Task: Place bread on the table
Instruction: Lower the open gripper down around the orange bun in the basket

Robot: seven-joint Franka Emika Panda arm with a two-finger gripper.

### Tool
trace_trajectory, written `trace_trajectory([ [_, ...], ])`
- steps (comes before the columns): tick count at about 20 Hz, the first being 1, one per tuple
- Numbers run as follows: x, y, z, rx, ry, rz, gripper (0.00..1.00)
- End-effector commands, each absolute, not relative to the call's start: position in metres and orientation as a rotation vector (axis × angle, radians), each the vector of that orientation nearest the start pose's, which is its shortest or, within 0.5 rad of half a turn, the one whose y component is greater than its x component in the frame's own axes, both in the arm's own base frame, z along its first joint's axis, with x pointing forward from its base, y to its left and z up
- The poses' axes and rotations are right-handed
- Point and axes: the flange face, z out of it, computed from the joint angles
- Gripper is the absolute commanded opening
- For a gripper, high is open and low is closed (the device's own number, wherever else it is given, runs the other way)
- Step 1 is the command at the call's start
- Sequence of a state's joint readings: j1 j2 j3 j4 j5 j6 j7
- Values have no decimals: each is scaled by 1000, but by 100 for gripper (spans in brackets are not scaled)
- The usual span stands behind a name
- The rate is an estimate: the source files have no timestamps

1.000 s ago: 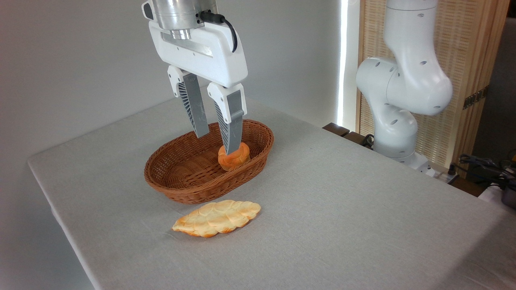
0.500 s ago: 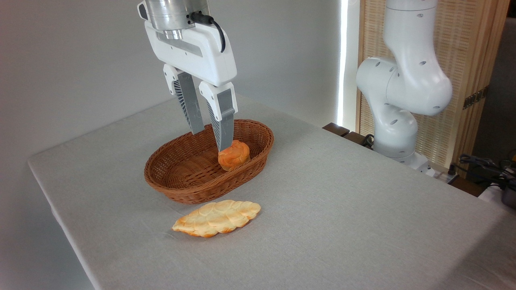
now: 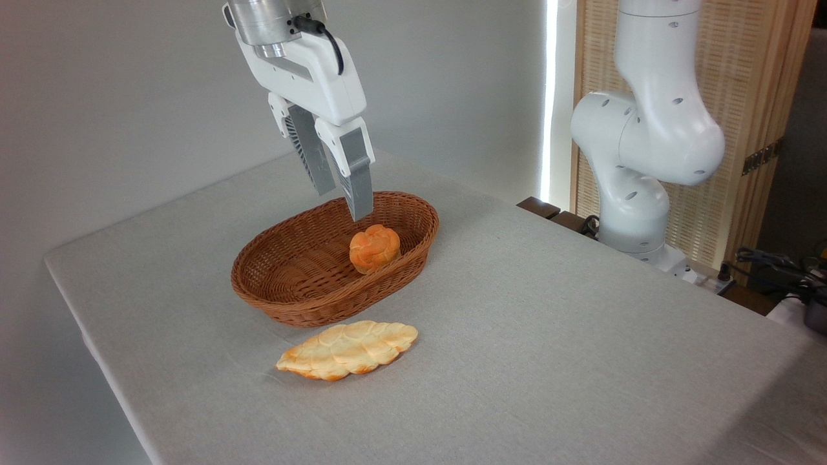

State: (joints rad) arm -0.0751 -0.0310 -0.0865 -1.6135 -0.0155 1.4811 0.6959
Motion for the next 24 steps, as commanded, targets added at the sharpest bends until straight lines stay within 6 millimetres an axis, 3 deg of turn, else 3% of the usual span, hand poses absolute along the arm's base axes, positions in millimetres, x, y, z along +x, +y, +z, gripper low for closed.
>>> trace_trajectory([
  [1,518,-107,617,-2893,1349,188,100],
  [5,495,-150,601,-2818,1440,72,100],
  [7,473,-159,585,-2818,1393,-1,100],
  [11,439,-172,557,-2874,1319,45,100],
  [16,425,-194,507,-3028,1097,-13,100],
  [20,418,-197,473,-3014,1094,-5,100],
  [24,415,-195,456,-2974,1107,11,100],
])
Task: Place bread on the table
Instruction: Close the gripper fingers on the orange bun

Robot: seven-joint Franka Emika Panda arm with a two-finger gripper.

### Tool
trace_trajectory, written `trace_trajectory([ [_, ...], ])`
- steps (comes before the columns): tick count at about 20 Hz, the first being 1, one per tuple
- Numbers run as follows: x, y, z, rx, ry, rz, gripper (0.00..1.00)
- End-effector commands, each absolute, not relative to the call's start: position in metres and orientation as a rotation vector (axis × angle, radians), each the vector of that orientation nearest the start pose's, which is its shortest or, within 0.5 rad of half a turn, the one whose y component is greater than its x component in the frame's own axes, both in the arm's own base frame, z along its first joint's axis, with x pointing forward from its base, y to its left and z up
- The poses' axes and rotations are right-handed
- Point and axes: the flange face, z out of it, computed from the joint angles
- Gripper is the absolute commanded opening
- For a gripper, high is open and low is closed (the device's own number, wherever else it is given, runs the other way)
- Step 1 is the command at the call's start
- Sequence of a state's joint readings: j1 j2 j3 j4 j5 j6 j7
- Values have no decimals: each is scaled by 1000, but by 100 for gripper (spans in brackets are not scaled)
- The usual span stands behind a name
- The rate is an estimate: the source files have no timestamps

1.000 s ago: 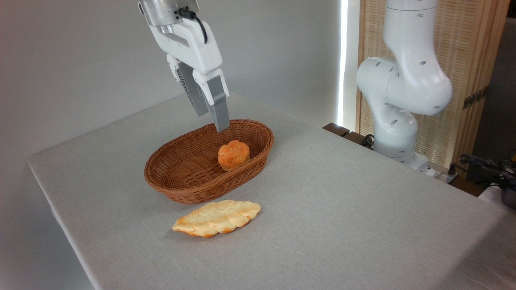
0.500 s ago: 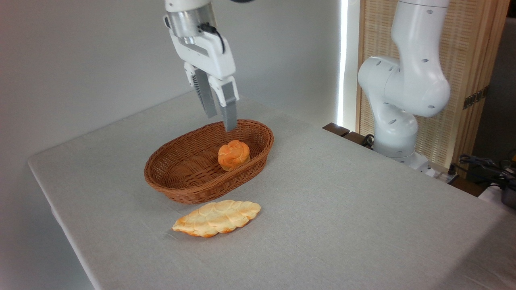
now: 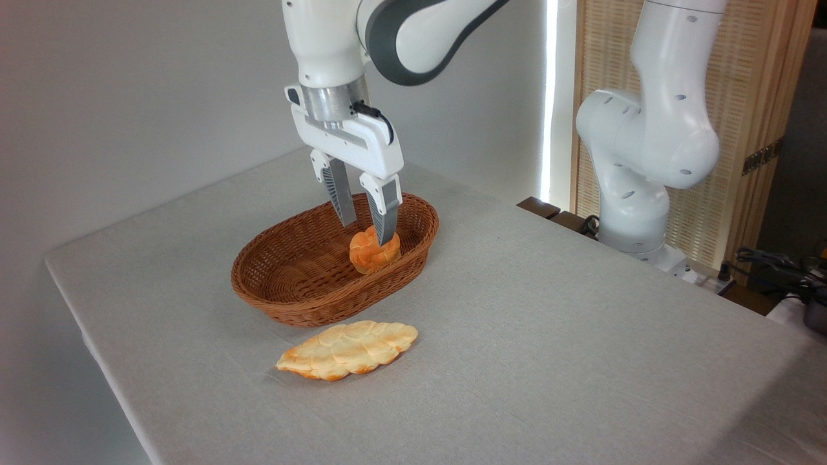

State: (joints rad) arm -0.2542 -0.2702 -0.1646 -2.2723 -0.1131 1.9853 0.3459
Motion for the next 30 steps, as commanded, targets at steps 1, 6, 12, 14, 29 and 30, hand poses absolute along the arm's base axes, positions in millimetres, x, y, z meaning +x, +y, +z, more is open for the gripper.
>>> trace_trajectory([
  [1,413,-198,452,-2954,1116,3,100],
  [6,411,-205,433,-2977,1062,-44,100],
  [12,411,-204,430,-2981,1064,-34,50],
  [14,411,-203,430,-2979,1069,-30,46],
  [29,411,-203,430,-2974,1079,-18,46],
  [30,410,-203,430,-2972,1084,-16,46],
])
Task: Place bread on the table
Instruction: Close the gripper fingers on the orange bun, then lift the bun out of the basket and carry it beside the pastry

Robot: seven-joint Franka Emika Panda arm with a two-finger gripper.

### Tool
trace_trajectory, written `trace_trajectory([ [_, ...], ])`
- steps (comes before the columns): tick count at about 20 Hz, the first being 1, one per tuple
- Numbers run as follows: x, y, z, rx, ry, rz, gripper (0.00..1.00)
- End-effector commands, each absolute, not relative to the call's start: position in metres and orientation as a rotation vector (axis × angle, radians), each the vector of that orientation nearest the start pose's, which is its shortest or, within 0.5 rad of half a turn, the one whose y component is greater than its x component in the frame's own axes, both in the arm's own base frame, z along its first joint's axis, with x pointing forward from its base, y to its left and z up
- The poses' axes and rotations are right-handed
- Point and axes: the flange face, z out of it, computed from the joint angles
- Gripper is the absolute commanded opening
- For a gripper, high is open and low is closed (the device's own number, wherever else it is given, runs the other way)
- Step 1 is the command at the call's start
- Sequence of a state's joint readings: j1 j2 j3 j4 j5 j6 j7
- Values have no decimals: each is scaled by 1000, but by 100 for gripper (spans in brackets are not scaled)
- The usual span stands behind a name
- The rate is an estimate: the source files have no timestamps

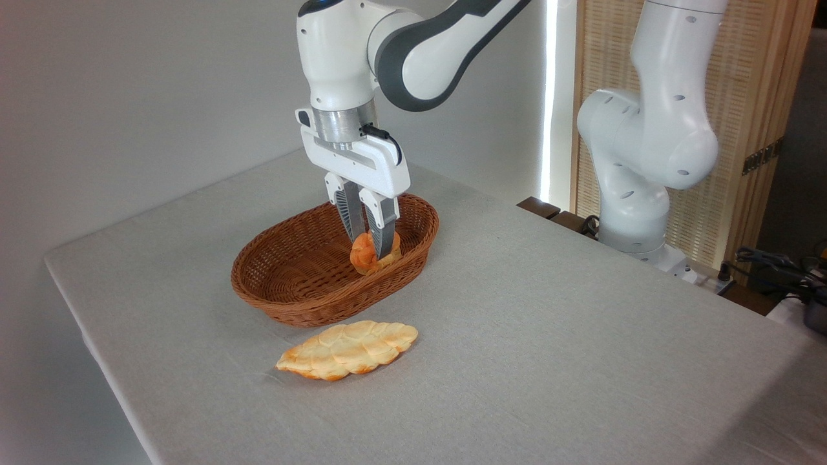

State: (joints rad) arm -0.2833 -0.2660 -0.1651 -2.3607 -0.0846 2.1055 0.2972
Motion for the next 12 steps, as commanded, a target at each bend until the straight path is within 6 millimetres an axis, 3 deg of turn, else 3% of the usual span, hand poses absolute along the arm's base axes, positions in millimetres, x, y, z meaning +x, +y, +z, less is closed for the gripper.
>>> trace_trajectory([
  [1,411,-203,430,-2969,1093,-16,46],
  [4,413,-201,442,-2962,1116,-28,47],
  [7,424,-201,471,-2996,1105,-74,47],
  [8,431,-193,480,-3044,1066,-98,48],
  [12,435,-187,490,-3080,1048,-106,49],
])
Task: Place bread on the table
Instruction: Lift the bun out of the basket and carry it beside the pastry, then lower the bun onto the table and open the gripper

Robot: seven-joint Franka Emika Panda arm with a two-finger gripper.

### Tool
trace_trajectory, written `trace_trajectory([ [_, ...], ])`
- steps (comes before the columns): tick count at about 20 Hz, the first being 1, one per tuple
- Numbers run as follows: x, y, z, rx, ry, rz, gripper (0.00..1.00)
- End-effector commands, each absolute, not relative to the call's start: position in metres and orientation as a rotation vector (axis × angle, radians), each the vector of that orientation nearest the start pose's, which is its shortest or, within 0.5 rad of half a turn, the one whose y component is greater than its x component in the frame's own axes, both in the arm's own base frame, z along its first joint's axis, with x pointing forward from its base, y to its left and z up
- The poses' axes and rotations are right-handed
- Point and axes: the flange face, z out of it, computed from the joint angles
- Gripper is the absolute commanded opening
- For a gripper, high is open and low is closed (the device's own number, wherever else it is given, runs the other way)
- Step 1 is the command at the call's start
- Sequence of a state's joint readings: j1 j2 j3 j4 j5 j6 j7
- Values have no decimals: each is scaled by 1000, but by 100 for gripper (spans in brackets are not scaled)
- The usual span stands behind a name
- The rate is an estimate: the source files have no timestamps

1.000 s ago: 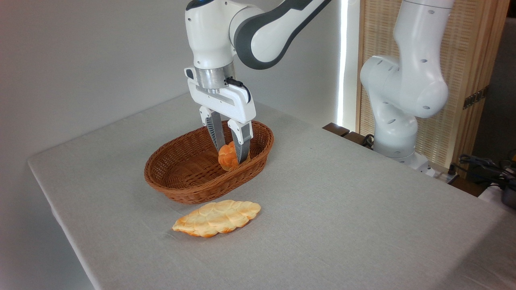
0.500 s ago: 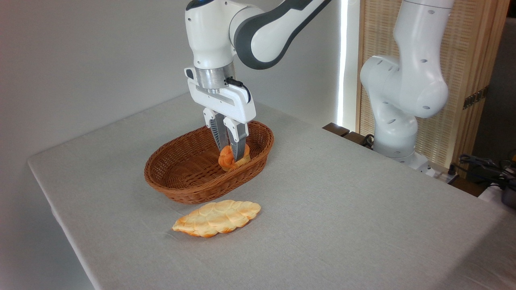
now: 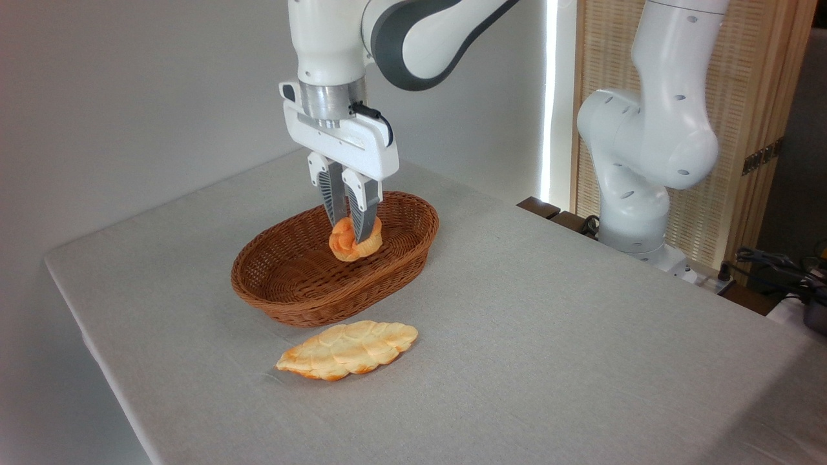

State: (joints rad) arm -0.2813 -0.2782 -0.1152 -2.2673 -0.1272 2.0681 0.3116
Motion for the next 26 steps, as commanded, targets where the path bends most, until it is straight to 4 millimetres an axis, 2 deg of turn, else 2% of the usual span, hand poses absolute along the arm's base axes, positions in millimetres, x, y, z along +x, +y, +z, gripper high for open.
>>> trace_trajectory([
  [1,437,-180,497,-3074,1079,-93,49],
  [3,439,-156,513,-3053,1173,-21,49],
  [4,433,-145,521,-3028,1254,12,49],
  [6,423,-103,537,-3009,1385,42,51],
  [8,414,-62,539,-2939,1501,143,52],
  [9,413,-51,539,-2911,1527,162,52],
  [12,425,-11,529,-2822,1544,192,52],
  [14,432,16,522,-2839,1527,161,53],
  [16,444,27,509,-2852,1495,146,55],
  [19,463,22,472,-2848,1486,235,59],
  [21,470,23,461,-2829,1480,250,60],
  [24,487,39,445,-2810,1427,211,60],
  [26,489,40,440,-2792,1429,224,66],
])
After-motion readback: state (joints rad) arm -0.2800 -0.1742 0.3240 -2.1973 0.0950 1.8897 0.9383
